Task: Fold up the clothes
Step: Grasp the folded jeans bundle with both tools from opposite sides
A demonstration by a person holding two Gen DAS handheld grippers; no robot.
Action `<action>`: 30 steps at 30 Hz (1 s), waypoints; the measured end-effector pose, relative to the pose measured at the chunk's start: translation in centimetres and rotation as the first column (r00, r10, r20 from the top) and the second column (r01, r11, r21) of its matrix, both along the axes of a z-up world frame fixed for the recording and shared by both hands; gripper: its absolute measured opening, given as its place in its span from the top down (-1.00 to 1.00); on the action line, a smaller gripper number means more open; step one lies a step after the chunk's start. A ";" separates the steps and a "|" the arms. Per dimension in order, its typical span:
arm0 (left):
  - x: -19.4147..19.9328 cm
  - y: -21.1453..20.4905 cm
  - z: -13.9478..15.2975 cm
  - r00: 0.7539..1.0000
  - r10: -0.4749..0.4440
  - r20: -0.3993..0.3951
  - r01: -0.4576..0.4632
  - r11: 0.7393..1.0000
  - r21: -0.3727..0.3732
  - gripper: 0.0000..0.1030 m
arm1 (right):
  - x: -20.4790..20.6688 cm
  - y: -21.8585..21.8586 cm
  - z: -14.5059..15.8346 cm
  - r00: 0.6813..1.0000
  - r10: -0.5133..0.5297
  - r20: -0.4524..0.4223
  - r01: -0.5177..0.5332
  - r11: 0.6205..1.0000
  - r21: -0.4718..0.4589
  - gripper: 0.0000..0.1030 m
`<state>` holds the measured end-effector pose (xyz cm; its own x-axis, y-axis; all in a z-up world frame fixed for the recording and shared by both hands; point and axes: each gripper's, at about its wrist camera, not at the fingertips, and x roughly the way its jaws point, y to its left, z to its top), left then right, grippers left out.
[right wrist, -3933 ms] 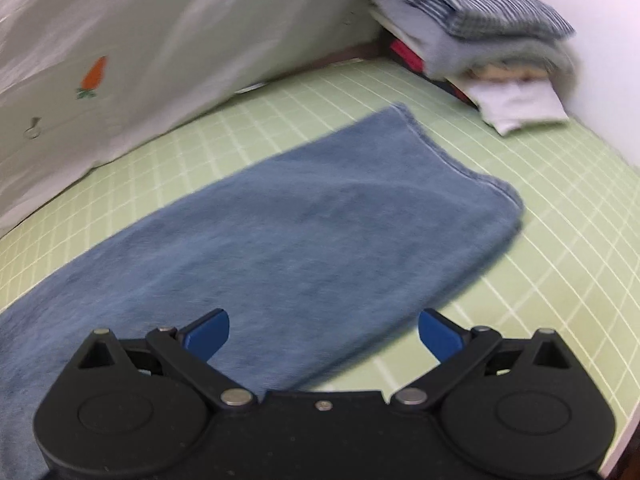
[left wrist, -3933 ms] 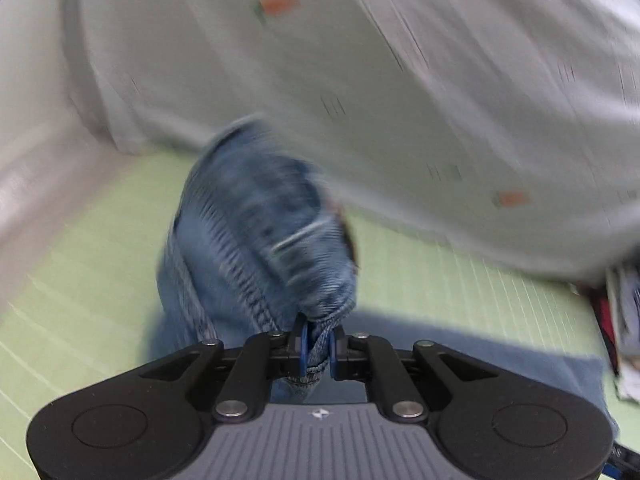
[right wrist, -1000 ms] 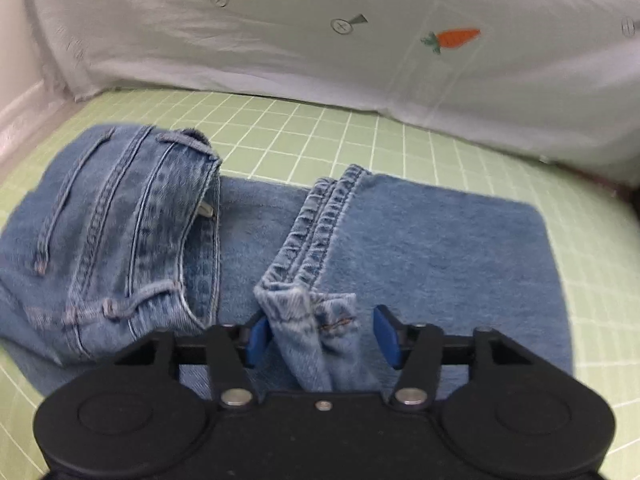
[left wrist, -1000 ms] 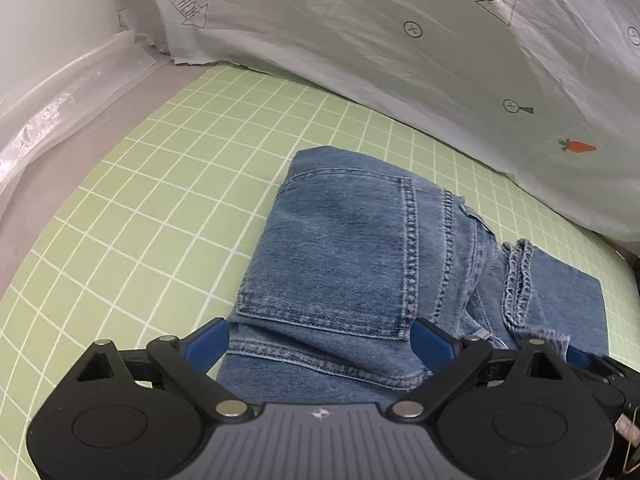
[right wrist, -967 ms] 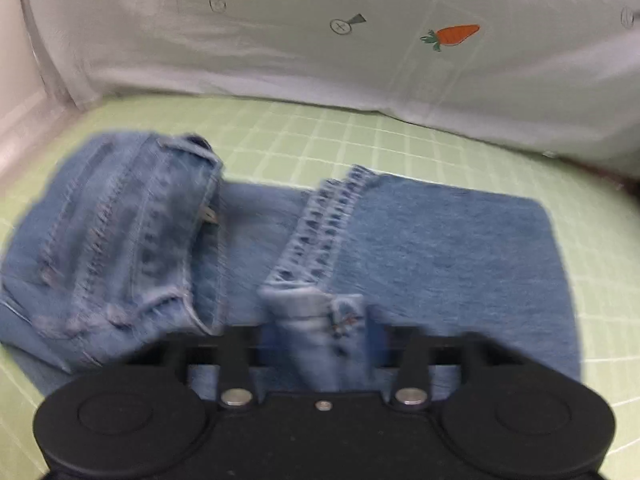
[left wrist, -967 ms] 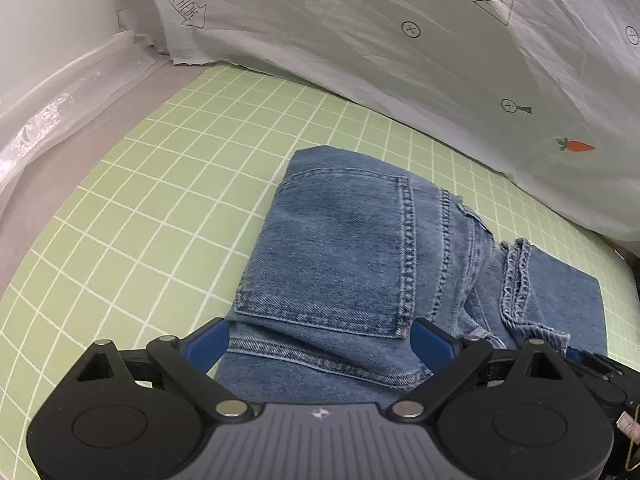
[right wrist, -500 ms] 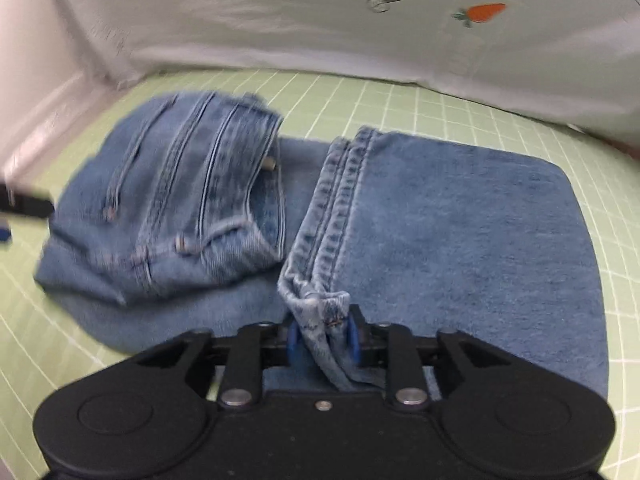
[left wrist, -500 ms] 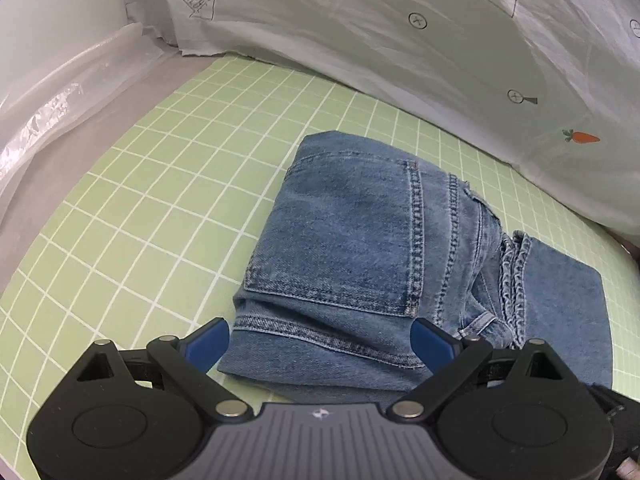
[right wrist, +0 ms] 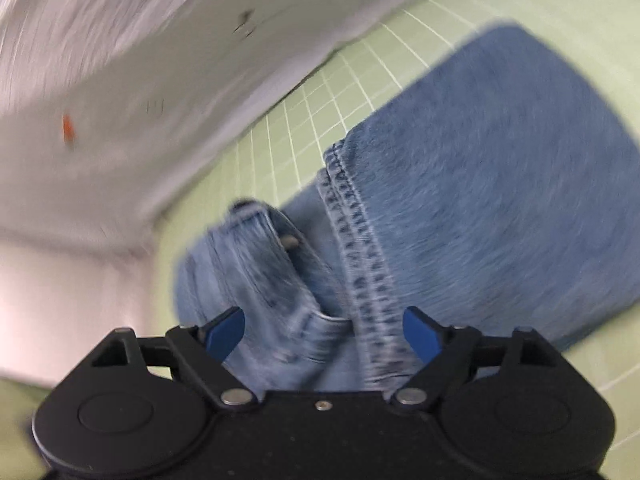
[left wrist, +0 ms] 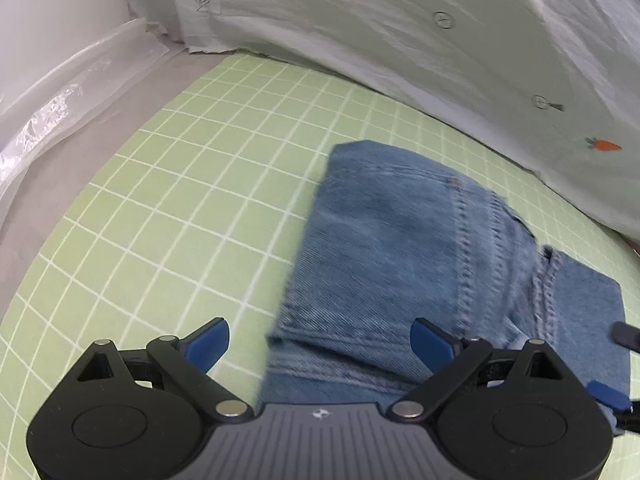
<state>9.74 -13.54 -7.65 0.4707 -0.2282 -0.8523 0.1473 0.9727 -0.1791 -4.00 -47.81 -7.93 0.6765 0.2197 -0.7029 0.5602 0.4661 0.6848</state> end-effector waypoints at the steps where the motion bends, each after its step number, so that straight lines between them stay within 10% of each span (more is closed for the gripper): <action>1: 0.5 0.3 -0.3 1.000 0.007 -0.007 -0.007 1.000 -0.002 -0.88 | 0.0 -0.2 -0.3 1.000 -0.023 -0.016 0.024 1.000 0.018 -0.69; 13: 5.3 2.6 -4.8 0.986 -0.019 -0.163 -0.027 0.961 -0.277 -0.85 | -0.5 -0.3 -1.9 0.984 -0.077 -0.158 0.065 0.995 -0.076 -0.69; 19: 6.0 4.0 -5.6 0.968 -0.034 -0.248 -0.093 0.871 -0.483 0.24 | -1.0 -0.5 -2.3 0.984 -0.093 -0.152 0.085 0.994 -0.062 -0.70; 25: 3.9 3.3 -1.4 0.979 -0.049 -0.198 -0.086 0.781 -0.618 0.44 | -2.5 -1.3 -1.8 0.989 -0.091 -0.117 0.084 0.995 -0.057 -0.69; 30: 1.1 -2.2 3.4 0.985 -0.132 -0.110 0.030 0.763 -0.646 0.49 | -4.4 -3.8 -1.3 0.991 -0.115 -0.063 0.115 0.993 -0.016 -0.69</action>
